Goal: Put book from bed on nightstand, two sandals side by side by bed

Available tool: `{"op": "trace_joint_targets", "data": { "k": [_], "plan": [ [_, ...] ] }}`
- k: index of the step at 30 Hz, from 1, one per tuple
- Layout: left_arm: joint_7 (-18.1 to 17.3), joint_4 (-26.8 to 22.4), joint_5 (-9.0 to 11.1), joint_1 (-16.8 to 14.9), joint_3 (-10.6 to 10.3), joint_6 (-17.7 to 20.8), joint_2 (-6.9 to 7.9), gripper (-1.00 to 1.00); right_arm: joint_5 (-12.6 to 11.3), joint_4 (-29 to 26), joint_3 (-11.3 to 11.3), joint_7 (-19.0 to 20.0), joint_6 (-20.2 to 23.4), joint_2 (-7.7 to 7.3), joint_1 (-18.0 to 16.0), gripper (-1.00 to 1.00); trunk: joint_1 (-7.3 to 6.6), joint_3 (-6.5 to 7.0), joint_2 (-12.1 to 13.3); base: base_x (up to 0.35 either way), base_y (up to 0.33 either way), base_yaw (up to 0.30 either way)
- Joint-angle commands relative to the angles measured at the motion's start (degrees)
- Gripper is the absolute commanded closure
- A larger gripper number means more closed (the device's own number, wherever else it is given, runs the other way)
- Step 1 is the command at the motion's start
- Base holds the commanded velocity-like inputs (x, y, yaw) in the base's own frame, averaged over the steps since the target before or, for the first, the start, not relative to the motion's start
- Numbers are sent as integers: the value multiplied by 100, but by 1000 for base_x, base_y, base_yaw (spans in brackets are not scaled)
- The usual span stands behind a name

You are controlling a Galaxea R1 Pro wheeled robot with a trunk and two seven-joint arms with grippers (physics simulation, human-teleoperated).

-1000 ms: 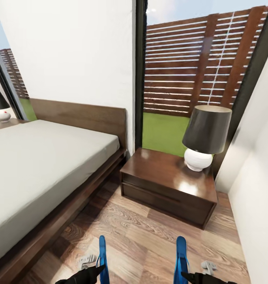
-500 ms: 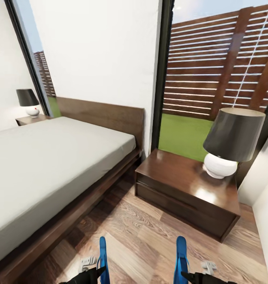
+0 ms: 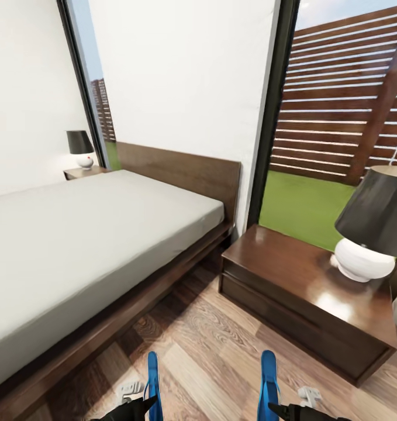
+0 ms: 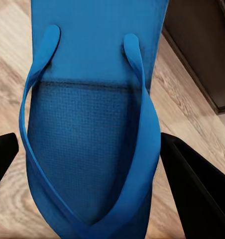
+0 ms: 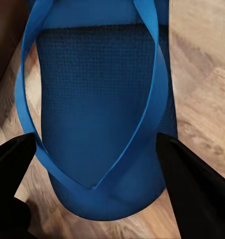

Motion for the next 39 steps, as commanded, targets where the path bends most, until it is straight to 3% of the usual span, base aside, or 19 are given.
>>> {"op": "trace_joint_targets", "data": {
  "k": [1, 39],
  "plan": [
    [-21, 9, 23, -5, 6, 2, 0, 100, 46, -10, -48, 40, 43, 3, -3, 100, -1, -5, -2, 0, 0, 293],
    [-21, 25, 28, -5, 6, -6, -14, 100, 38, -10, -48, 36, 41, 6, -3, 100, -1, -5, -2, 0, -27, 293]
  ]
}}
